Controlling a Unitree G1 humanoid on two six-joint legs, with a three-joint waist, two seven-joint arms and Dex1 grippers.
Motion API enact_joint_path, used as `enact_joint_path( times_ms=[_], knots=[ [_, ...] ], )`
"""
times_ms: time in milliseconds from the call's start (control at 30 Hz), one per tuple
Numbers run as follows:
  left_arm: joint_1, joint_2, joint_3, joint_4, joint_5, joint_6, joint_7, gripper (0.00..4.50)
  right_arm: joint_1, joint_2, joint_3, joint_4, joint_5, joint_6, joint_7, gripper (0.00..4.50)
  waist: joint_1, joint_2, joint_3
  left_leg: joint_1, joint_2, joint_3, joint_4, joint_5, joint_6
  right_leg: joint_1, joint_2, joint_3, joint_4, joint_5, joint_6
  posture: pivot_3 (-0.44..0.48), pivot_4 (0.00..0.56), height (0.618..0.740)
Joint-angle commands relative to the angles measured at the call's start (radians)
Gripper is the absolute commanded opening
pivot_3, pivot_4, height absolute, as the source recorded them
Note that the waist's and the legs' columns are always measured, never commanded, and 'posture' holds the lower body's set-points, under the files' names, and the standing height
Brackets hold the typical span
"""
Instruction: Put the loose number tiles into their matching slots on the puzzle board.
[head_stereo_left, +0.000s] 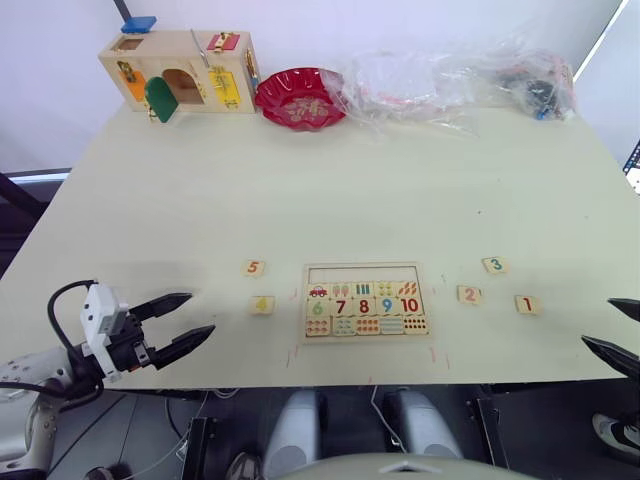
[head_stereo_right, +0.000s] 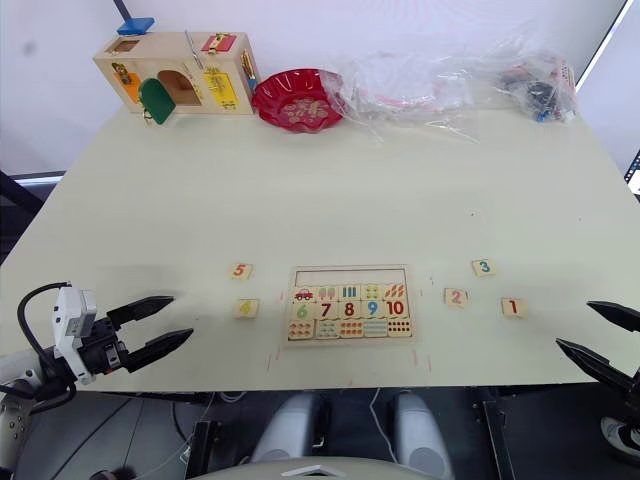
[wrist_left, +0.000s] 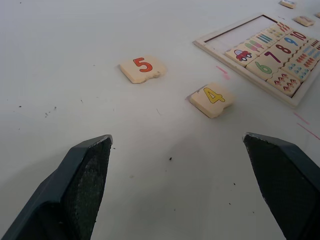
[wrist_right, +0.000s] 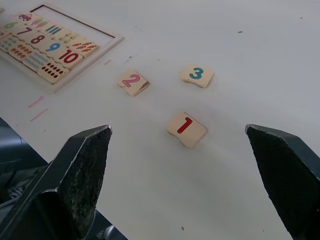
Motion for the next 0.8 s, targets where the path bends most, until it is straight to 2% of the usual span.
enact_joint_path(
  times_ms=[33, 233, 500, 633, 700, 800],
  knots=[
    [-0.004, 0.0, 0.003, -0.025, -0.011, 0.001, -0.002, 4.45, -0.006, -0.017, -0.026, -0.004, 0.007, -0.014, 0.01, 4.5, 0.0, 0.0, 0.0, 0.0, 0.0, 0.0, 0.0, 0.0, 0.0, 0.0, 0.0, 0.0, 0.0, 0.0, 0.0, 0.0, 0.15, 0.74],
    [-0.032, -0.006, 0.0, -0.062, -0.057, 0.05, -0.011, 4.45, -0.032, -0.029, -0.004, -0.009, 0.015, -0.002, 0.016, 4.5, 0.0, 0.0, 0.0, 0.0, 0.0, 0.0, 0.0, 0.0, 0.0, 0.0, 0.0, 0.0, 0.0, 0.0, 0.0, 0.0, 0.15, 0.74],
    [-0.118, 0.009, -0.036, -0.106, -0.109, 0.045, -0.12, 4.45, -0.117, -0.117, 0.083, -0.015, -0.021, 0.019, 0.035, 4.5, -0.001, 0.0, 0.0, 0.0, -0.001, 0.0, 0.001, 0.0, 0.0, 0.0, 0.0, 0.0, 0.0, 0.0, 0.0, 0.0, 0.15, 0.74],
    [-0.171, -0.002, -0.017, -0.063, -0.191, -0.005, -0.288, 4.45, -0.212, -0.189, 0.197, 0.047, -0.085, 0.001, 0.065, 4.5, -0.002, 0.0, 0.0, 0.0, -0.002, 0.0, 0.0, 0.0, 0.0, 0.0, 0.001, 0.0, 0.001, 0.0, 0.0, 0.0, 0.15, 0.74],
    [-0.165, 0.038, -0.034, -0.035, -0.225, -0.012, -0.357, 4.45, -0.267, -0.212, 0.255, 0.089, -0.122, -0.028, 0.081, 4.5, -0.004, 0.0, 0.0, 0.0, -0.002, 0.001, 0.001, 0.0, 0.0, 0.0, 0.001, 0.0, 0.001, 0.0, 0.0, 0.0, 0.15, 0.74],
    [-0.139, 0.114, -0.086, -0.003, -0.296, -0.028, -0.377, 4.45, -0.371, -0.24, 0.349, 0.179, -0.17, -0.097, 0.138, 4.5, -0.005, 0.0, 0.0, 0.0, -0.002, 0.002, 0.001, 0.0, 0.0, 0.0, 0.002, 0.0, 0.001, 0.0, 0.0, 0.0, 0.15, 0.74]
  ],
)
